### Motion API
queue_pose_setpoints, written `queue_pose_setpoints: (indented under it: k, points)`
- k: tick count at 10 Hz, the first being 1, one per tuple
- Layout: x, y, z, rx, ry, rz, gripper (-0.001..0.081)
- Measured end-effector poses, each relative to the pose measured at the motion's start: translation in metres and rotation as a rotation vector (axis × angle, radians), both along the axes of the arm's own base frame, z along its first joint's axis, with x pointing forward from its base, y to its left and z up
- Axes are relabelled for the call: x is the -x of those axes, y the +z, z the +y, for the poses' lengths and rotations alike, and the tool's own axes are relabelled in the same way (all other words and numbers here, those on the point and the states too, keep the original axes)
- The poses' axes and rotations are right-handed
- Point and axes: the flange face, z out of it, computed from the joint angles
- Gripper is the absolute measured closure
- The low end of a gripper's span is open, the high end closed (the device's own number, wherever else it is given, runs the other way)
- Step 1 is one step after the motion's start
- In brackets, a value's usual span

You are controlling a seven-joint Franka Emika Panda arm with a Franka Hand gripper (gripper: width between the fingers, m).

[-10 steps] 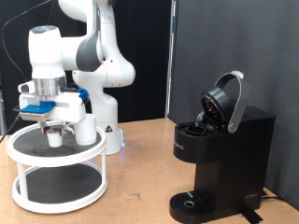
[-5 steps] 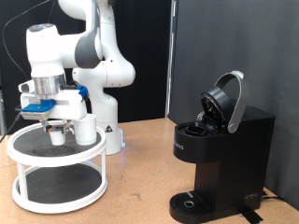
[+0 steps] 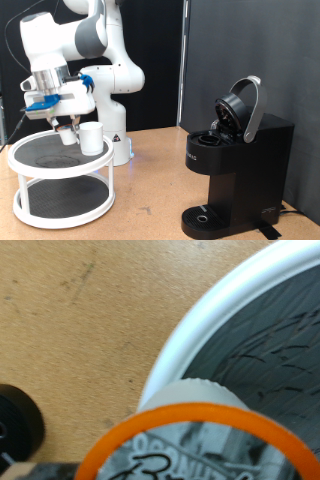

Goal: Make a cup of coffee with the keurig machine

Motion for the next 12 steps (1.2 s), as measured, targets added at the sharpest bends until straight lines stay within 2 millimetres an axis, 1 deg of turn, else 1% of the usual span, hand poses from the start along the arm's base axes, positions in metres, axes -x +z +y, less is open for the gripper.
queue_pose_setpoints:
  k: [3,7,10,12]
  points:
    - [-0.008,0.027,0.0,-0.042,-0.075,-0.064,0.034]
    - [-0.024,0.057,0.016,-0.124,-0.15,-0.076,0.034]
    - [-0.032,0.069,0.025,-0.123,-0.144,-0.075,0.034]
    - [-0.032,0.07,0.026,-0.125,-0.138,-0.07,0.034]
